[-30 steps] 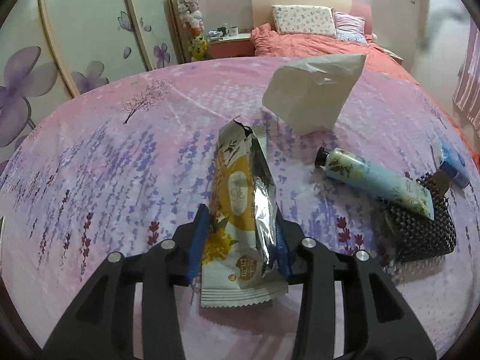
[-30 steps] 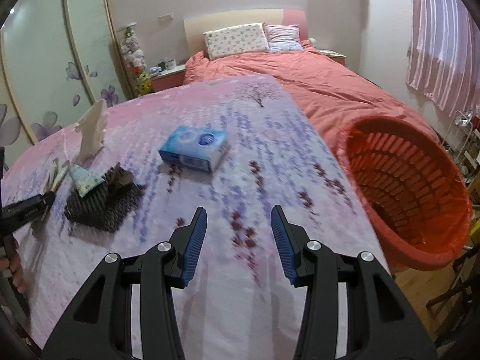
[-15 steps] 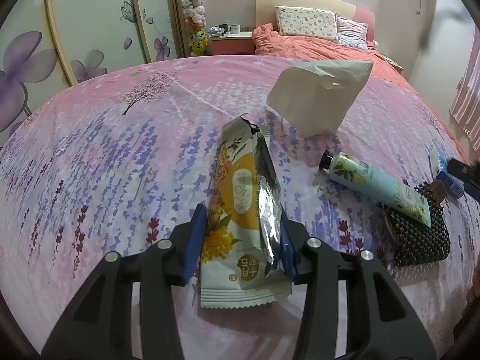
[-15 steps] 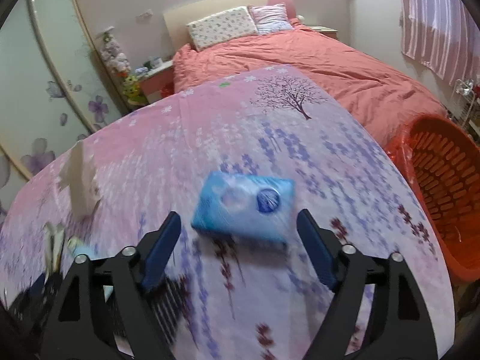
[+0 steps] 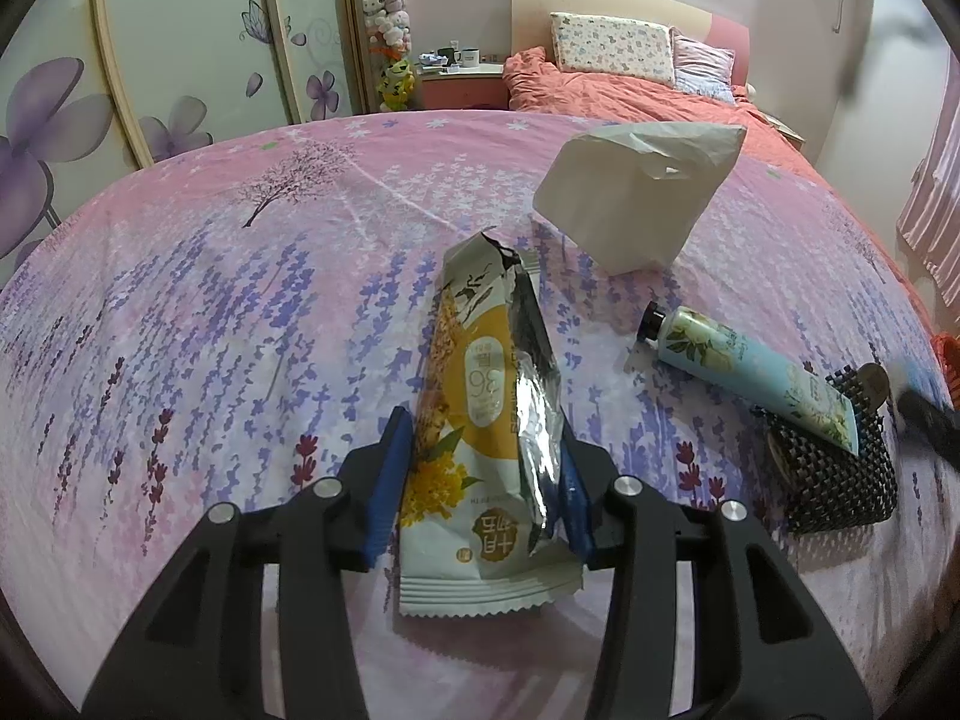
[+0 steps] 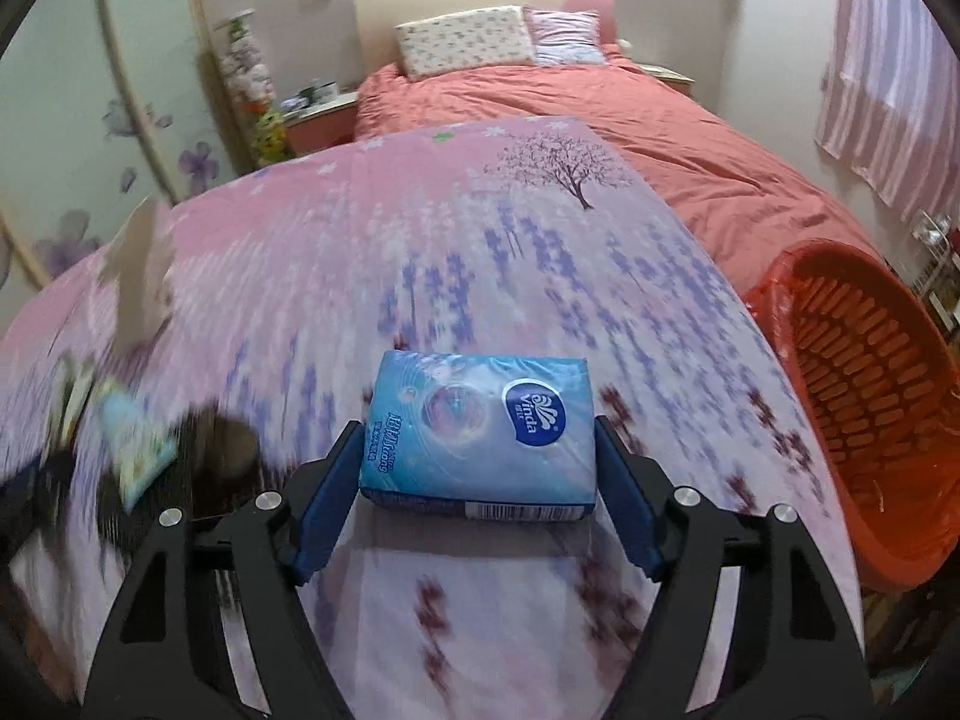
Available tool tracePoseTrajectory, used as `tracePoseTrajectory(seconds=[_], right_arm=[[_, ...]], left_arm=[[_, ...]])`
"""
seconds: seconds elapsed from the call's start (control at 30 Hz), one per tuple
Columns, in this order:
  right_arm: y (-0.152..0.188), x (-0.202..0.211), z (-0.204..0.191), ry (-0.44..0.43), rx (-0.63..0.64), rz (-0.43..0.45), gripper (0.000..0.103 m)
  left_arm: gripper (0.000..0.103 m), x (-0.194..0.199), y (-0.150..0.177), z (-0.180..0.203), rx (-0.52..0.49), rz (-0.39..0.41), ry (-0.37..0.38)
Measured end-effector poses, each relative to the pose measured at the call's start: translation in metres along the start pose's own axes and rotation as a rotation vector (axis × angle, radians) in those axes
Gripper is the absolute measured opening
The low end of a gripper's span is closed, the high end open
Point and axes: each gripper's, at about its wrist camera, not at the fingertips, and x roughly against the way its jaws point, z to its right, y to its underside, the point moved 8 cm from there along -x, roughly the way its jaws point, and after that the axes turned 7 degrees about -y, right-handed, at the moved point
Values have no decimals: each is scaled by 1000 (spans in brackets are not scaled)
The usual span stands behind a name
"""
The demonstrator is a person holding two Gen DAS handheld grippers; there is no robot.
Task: Collect trash
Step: 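Close the right tool on the blue tissue pack and lift it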
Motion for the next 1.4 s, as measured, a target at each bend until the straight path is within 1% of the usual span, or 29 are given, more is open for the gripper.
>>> tracePoseTrajectory(seconds=[0.13, 0.23, 0.47, 0.53, 0.57, 0.6, 0.67, 0.8, 0.87, 0.97, 1.13, 1.23, 1.27, 1.3, 1.33, 1.37, 1.4], right_arm=[[15, 14, 14, -14, -21, 0, 75], [16, 15, 15, -11, -38, -1, 75], [13, 6, 10, 61, -22, -19, 76], [14, 6, 9, 82, -11, -26, 76], [14, 5, 8, 84, -10, -26, 76], [14, 5, 9, 86, -13, -27, 77], [14, 4, 10, 80, -19, -28, 79], [16, 2, 8, 71, -7, -40, 88], [16, 1, 8, 68, -6, -44, 90], [16, 1, 7, 68, -6, -44, 91], [15, 3, 8, 54, -14, -35, 91], [15, 4, 9, 37, -21, -28, 91], [15, 5, 10, 33, -23, -27, 91], [16, 5, 11, 30, -25, -25, 89], [16, 7, 11, 36, -27, -20, 74], [15, 9, 13, 44, -26, -9, 73], [15, 10, 12, 32, -26, -11, 72]], left_arm=[[45, -2, -1, 0, 0, 0, 2], [45, -2, -1, 0, 1, 0, 2], [45, -2, -1, 0, 1, 0, 2], [47, -1, -1, 1, -2, 0, 5], [51, -1, -2, 3, -3, 0, 17], [54, -1, -2, 4, -9, 1, 37], [54, -1, -1, 4, -21, 4, 55], [54, 2, 2, -3, -18, 5, 74], [54, 2, 4, -8, -8, 3, 85], [54, 0, 4, -15, -9, 0, 75], [54, -5, -7, -19, 12, -13, 48], [54, -9, -9, -20, 1, -18, 27], [52, -9, -8, -21, -7, -11, 15], [46, -9, -9, -20, -12, -4, 8], [44, -8, -9, -18, -18, 4, 11], [41, -7, -8, -17, -22, 7, 12], [40, -6, -8, -15, -24, 8, 11]])
